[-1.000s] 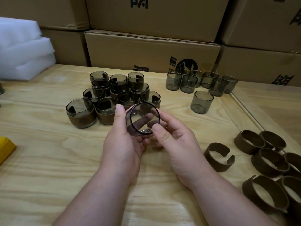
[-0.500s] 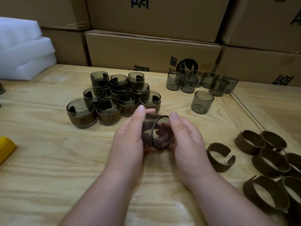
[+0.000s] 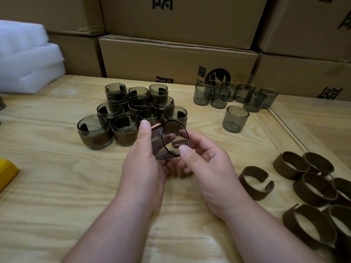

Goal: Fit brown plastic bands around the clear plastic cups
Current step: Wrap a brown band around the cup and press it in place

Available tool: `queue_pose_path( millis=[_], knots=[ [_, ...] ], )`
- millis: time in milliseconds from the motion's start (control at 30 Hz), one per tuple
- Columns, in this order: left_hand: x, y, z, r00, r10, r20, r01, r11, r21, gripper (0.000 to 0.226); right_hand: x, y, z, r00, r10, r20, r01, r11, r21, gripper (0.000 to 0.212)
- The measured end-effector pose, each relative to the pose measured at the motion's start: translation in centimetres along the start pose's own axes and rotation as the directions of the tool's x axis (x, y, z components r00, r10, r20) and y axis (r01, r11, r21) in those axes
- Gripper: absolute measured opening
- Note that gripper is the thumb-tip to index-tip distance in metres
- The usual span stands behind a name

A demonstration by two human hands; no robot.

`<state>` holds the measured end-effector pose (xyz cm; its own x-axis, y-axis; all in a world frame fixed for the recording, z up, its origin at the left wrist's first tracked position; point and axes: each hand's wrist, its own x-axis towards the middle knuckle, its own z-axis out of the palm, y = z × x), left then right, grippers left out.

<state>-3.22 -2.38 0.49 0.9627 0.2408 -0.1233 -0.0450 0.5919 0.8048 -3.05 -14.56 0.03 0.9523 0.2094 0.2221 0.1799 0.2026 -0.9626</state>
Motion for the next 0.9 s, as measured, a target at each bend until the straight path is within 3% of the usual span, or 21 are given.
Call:
queue_pose_path(
  millis=[167, 300, 433, 600, 767, 900],
  knots=[
    [-0.2, 0.0, 0.1, 0.999, 0.051, 0.015, -0.052, 0.997, 0.054, 0.057, -0.1, 0.0, 0.0, 1.0, 0.019, -0.005, -0.019, 1.0, -0.024, 0.048],
    [-0.9, -0.1, 0.3, 0.985, 0.114, 0.13, -0.13, 0.984, 0.121, 0.037, -0.2, 0.0, 0.3, 1.0, -0.003, -0.031, 0.003, 1.0, -0.002, 0.048],
    [-1.3, -0.5, 0.5, 0.954, 0.163, 0.25, -0.223, 0.947, 0.232, 0.034, -0.4, 0.1, 0.5, 0.995, 0.039, -0.087, -0.041, 0.999, -0.026, 0.066],
    [-1.1, -1.1, 0.3, 0.946, 0.203, 0.251, -0.268, 0.928, 0.26, 0.03, -0.6, 0.6, 0.4, 0.996, 0.023, -0.086, -0.031, 0.996, -0.089, 0.045],
    [-1.4, -1.3, 0.4, 0.935, 0.244, 0.258, -0.317, 0.9, 0.3, 0.033, -0.9, 0.4, 0.3, 0.998, 0.025, -0.059, -0.032, 0.992, -0.124, 0.047],
    [-1.9, -1.0, 0.5, 0.918, 0.341, 0.204, -0.393, 0.857, 0.334, 0.025, -1.1, 0.1, 0.8, 0.987, -0.098, -0.129, 0.059, 0.959, -0.278, 0.052]
  ],
)
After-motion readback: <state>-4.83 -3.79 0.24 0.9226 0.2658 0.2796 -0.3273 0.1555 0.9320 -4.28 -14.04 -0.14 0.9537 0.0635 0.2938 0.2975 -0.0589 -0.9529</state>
